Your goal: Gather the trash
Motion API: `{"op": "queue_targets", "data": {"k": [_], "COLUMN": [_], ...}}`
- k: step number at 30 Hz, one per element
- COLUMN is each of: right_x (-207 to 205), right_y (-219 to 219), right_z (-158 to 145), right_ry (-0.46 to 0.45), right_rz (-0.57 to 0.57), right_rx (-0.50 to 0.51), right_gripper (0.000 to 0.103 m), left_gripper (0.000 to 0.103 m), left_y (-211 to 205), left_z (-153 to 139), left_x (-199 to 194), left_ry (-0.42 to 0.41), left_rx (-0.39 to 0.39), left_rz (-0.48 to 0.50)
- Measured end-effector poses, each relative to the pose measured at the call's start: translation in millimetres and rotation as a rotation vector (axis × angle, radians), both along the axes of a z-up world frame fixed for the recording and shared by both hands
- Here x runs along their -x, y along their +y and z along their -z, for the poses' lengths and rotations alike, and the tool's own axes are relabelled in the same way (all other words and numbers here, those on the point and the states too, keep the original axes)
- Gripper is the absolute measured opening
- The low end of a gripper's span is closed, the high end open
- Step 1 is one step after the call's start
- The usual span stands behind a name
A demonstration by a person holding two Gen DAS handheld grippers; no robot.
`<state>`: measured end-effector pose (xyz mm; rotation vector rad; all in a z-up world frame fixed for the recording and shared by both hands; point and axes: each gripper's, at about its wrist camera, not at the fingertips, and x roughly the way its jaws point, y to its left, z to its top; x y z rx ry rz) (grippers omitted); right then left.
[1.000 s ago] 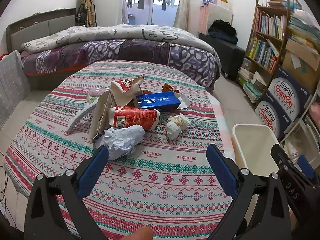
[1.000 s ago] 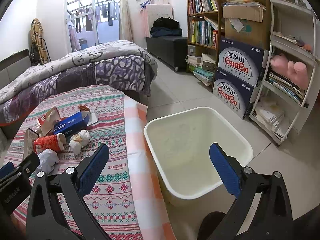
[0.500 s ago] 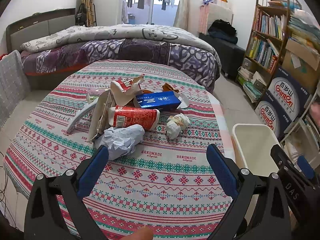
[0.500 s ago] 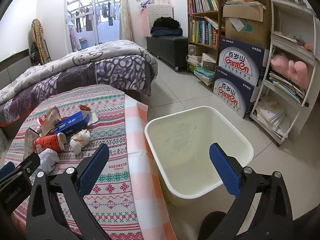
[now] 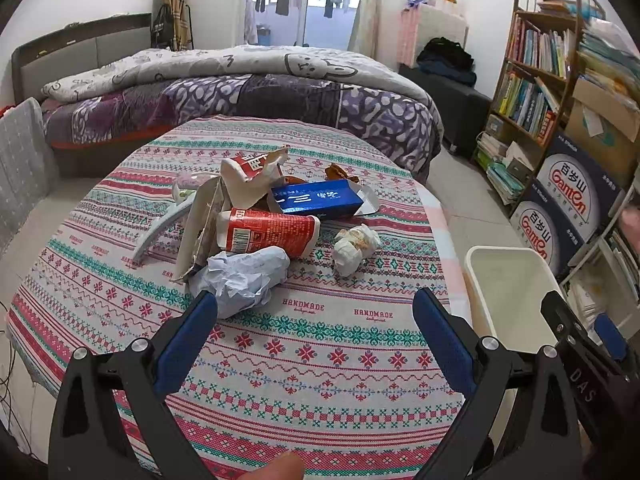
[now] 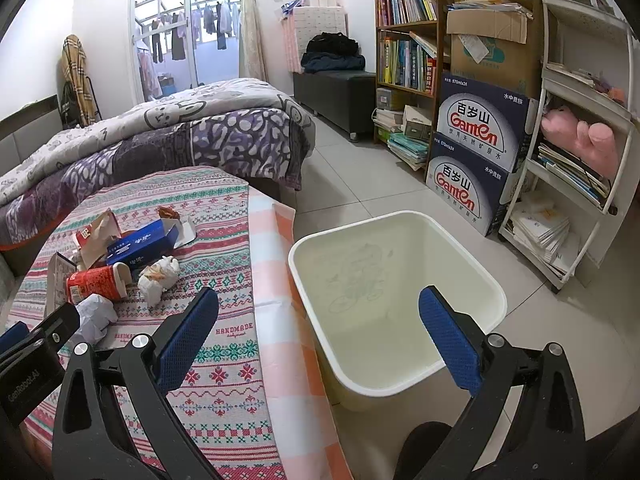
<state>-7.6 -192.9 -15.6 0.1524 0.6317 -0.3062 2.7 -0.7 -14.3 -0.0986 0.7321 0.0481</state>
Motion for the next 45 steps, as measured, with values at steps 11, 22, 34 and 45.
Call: {"op": "queue_targets", "data": {"k": [11, 22, 34, 45], "right_x": [-18, -68, -106, -120], "right_y": [-2, 16, 84, 157], "right_z": [-18, -23, 40, 59], "right_ry": [0.030, 0.233, 0.443, 0.496], "right_rz": [-0.026, -0.174, -0.353, -0.404], "right_rx": [-0.067, -0.137, -0.333, -0.475], "right_gripper": [0.096, 0.096, 0.096, 0.096], "left_gripper": [0.096, 0.096, 0.033, 0.013], "left_y": [16, 79, 119, 145], "left_z": [-19, -7, 49, -15], "left_x": [-24, -95, -134, -119], "left_ry": [0.056, 0.280, 0.507, 0.316], "left_rx": [-0.009, -0.072, 0.095, 0.123], "left_rz": [-0.017, -0.034, -0.055, -0.038]}}
